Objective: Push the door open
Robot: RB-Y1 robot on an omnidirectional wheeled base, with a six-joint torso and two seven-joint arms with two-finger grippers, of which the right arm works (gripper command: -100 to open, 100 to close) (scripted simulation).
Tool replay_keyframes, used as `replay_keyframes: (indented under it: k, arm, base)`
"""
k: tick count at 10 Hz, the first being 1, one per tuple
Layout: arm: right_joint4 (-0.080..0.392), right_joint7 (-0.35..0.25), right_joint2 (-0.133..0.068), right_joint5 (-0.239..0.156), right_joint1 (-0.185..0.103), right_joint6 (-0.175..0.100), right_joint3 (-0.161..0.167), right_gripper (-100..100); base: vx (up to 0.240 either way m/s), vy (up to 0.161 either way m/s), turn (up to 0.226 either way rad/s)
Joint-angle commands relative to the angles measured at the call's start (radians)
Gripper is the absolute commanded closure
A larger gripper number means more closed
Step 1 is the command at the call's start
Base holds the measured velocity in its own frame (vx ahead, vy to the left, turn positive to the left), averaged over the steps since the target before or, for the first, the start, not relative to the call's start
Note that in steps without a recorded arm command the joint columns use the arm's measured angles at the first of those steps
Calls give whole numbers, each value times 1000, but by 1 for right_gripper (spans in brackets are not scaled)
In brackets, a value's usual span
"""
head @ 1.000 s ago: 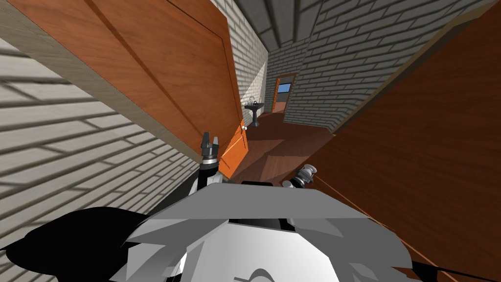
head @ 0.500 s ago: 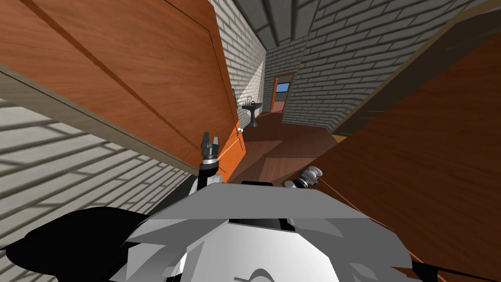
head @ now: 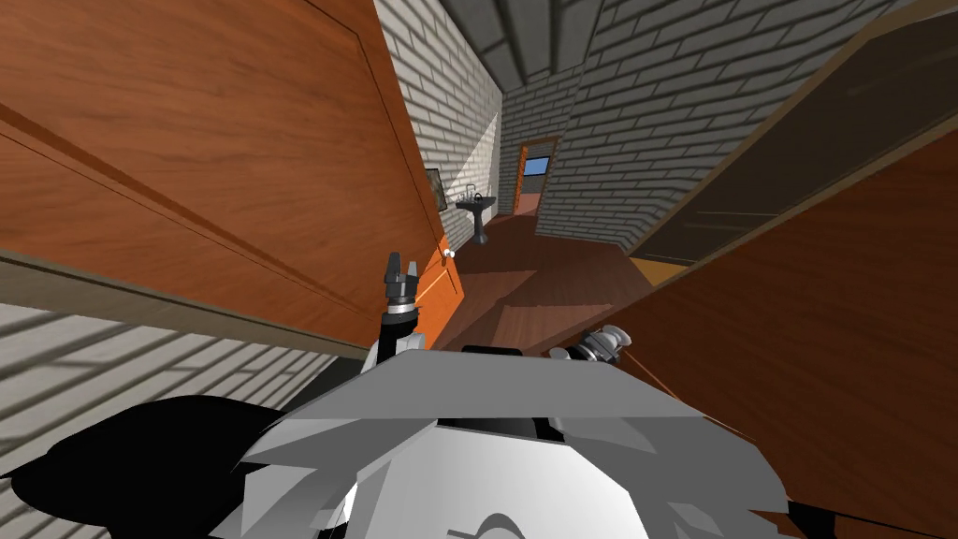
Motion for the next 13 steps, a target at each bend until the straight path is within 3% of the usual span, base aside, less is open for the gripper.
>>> replay_keyframes:
  k: [1,11,12,13]
  arm:
    - [4,9,-12,-21,-1,-12,-28,100]
    - [3,27,-10,-107,15,-51,-118,100]
    - [8,24,-7,-101,11,-46,-109,100]
    - [7,27,-13,-119,17,-56,-125,100]
  base:
    - [158,-148,-63]
    - [168,-106,-61]
    - [87,-43,-38]
    - [66,-110,-28]
